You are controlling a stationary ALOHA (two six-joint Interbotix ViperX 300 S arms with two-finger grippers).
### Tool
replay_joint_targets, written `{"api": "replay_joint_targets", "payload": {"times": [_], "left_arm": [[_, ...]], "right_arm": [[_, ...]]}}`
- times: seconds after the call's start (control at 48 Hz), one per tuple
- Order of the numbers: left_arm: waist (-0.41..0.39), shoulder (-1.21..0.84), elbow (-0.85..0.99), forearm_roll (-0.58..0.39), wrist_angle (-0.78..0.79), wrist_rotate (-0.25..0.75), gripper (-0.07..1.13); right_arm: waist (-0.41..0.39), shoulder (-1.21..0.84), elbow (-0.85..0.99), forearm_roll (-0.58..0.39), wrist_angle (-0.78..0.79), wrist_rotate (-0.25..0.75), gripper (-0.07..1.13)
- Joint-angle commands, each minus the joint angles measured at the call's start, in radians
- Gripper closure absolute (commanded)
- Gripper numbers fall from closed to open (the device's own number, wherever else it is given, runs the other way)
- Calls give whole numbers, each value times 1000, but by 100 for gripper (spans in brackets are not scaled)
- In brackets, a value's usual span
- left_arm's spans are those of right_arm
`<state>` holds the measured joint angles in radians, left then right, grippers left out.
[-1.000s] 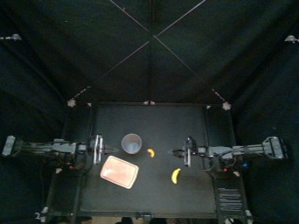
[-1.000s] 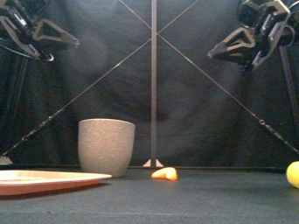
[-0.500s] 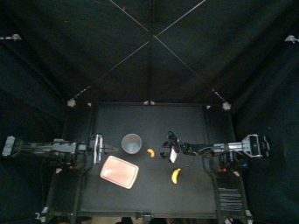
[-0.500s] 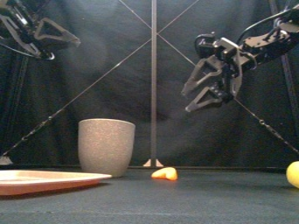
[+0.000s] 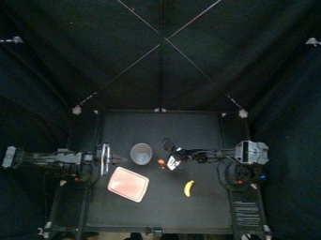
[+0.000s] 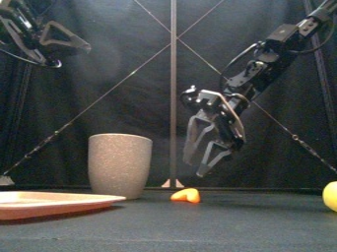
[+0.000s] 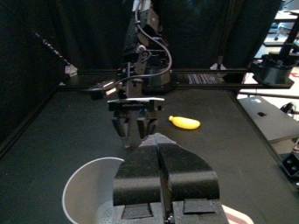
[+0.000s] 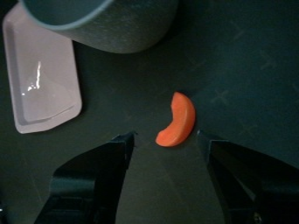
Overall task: Pick the tangerine then place it in the grey bowl
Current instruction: Pick the tangerine
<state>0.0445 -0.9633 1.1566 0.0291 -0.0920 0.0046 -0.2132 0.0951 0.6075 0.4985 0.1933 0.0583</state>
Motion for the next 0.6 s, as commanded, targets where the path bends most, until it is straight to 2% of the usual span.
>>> {"api": "replay_joint_targets", "payload": {"times": [0.021, 0.333, 0.604], "left_arm": [[2, 3, -18, 0, -9, 2, 102], [0, 3, -18, 0, -17, 0, 102], [-3, 3, -18, 2, -41, 0, 102]], "right_arm": [[-18, 20, -71, 6, 49, 0, 14], [-37, 98, -120, -80, 94, 46, 14], [-31, 137, -158, -290, 170, 225, 14]]}}
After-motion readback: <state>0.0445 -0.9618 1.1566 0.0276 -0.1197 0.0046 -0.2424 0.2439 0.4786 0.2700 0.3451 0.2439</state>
